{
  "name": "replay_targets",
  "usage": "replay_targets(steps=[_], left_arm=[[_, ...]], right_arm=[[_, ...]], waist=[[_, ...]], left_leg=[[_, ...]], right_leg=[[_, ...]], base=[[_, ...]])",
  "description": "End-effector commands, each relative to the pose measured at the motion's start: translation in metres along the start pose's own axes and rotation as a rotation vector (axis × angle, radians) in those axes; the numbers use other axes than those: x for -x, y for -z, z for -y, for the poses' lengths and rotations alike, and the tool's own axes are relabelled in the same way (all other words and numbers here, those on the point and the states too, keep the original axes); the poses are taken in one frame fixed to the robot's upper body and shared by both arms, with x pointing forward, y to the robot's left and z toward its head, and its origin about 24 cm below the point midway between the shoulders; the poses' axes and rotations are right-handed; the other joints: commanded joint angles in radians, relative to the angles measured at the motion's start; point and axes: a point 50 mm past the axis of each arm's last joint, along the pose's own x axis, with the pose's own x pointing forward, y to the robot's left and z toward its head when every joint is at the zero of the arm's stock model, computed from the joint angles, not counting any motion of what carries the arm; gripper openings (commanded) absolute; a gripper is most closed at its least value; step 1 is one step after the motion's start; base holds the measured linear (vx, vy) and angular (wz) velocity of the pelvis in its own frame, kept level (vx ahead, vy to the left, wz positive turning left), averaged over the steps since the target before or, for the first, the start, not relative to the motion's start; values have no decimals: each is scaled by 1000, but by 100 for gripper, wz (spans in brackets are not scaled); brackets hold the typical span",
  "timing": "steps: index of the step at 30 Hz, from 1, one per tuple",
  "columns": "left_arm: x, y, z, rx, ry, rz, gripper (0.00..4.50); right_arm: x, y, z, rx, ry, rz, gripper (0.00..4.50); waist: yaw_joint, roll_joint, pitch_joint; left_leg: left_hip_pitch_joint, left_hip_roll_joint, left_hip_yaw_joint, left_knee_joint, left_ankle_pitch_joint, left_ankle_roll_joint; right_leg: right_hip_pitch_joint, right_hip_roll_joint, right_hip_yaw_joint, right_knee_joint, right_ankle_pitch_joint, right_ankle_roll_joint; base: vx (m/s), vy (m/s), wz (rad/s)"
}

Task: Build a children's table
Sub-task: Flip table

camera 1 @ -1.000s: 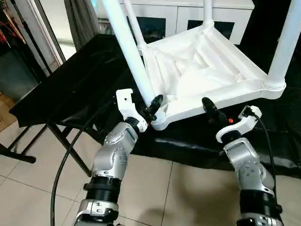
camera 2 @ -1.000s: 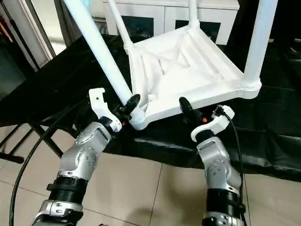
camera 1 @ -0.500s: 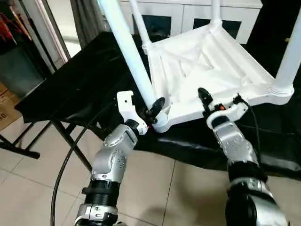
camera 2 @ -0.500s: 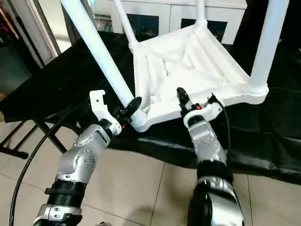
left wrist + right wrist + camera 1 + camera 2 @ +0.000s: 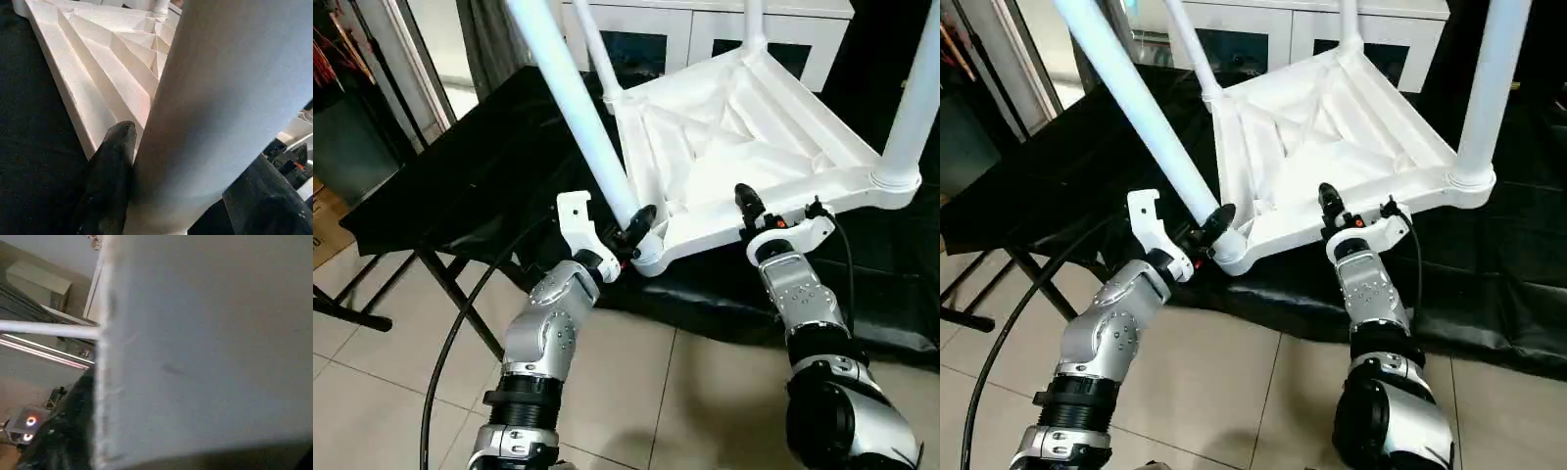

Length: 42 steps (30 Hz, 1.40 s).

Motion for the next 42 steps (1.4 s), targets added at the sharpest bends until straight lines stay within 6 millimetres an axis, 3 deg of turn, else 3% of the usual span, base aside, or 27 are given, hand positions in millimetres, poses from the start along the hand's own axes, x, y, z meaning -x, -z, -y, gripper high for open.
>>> replay_targets(steps=[1, 4, 6, 8, 10, 14, 19, 20, 24, 25, 32, 34, 38, 42], left_arm=[[0, 5, 6, 146, 44, 15, 229], [-1, 4, 3, 131, 21, 12, 229], [-1, 5, -1, 132, -17, 6, 285], [0, 3, -1, 158, -4, 17, 303], [0, 1, -1, 170, 7, 25, 334], [2, -2, -4, 170, -4, 39, 356], [8, -13, -14, 130, -47, 96, 399], [9, -15, -16, 117, -60, 107, 417], [22, -25, -24, 128, -62, 160, 429], [25, -26, -26, 133, -58, 167, 443], [41, -31, -39, 146, -89, 232, 445], [46, -32, -39, 125, -58, 218, 445], [55, -32, -36, 18, 27, 148, 445], [58, -30, -33, -112, 68, 76, 445]], right_arm=[[-3, -5, -2, 11, 12, 26, 315], [-3, -5, -2, 12, 10, 29, 284], [-4, -5, -3, 20, 5, 33, 272], [-4, -6, -5, 35, 3, 42, 263], [-5, -9, -7, 46, 1, 59, 241], [-7, -18, -11, 64, 0, 105, 239], [-6, -41, -16, 148, 11, 197, 237], [-6, -45, -16, 154, 12, 212, 237], [-2, -73, -17, 229, 28, 304, 236], [-1, -77, -17, 250, 30, 317, 235], [3, -99, -15, 286, 61, 375, 234], [5, -103, -15, 323, 76, 393, 234], [7, -112, -19, 463, 70, 384, 233], [8, -123, -24, 587, 83, 387, 233]], waist=[[4, -35, -74], [3, -35, -73], [4, -34, -73], [6, -32, -74], [7, -33, -75], [9, -33, -76], [18, -29, -82], [21, -24, -85], [37, -20, -86], [40, -17, -85], [56, -22, -83], [54, -23, -83], [52, -22, -82], [51, -20, -80]], left_leg=[[5, 25, 4, -59, 45, 177], [6, 25, 5, -61, 18, 163], [6, 26, 4, -61, 20, 160], [8, 24, 6, -61, 13, 152], [5, 24, 4, -60, 26, 162], [5, 25, 4, -59, 29, 170], [6, 24, 4, -51, 65, 184], [5, 24, 3, -48, 86, 192], [5, 28, 5, -40, 102, 208], [6, 28, 5, -41, 96, 205], [8, 27, 8, -45, 41, 159], [1, 26, 6, -45, 52, 161], [0, 22, 7, -44, 55, 162], [3, 22, 8, -46, 37, 137]], right_leg=[[60, -29, 8, -54, 7, -303], [61, -30, 9, -57, -13, -301], [60, -29, 9, -56, -7, -300], [60, -30, 9, -56, -8, -310], [60, -28, 8, -52, 20, -311], [59, -28, 8, -52, 24, -314], [54, -25, 8, -45, 70, -311], [52, -23, 7, -42, 96, -313], [45, -22, 4, -37, 114, -318], [43, -22, 4, -37, 106, -317], [43, -18, 7, -41, 61, -285], [46, -20, 5, -38, 72, -279], [45, -17, 5, -39, 54, -262], [44, -14, 6, -44, 25, -245]], base=[[0, 0, 0], [0, 0, 0], [0, 0, 0], [0, 0, 0], [0, 0, 0], [0, 0, 0], [0, 0, 0], [0, 0, 0], [0, 0, 0], [0, 0, 0], [0, 0, 0], [0, 0, 0], [0, 0, 0], [0, 0, 0]])
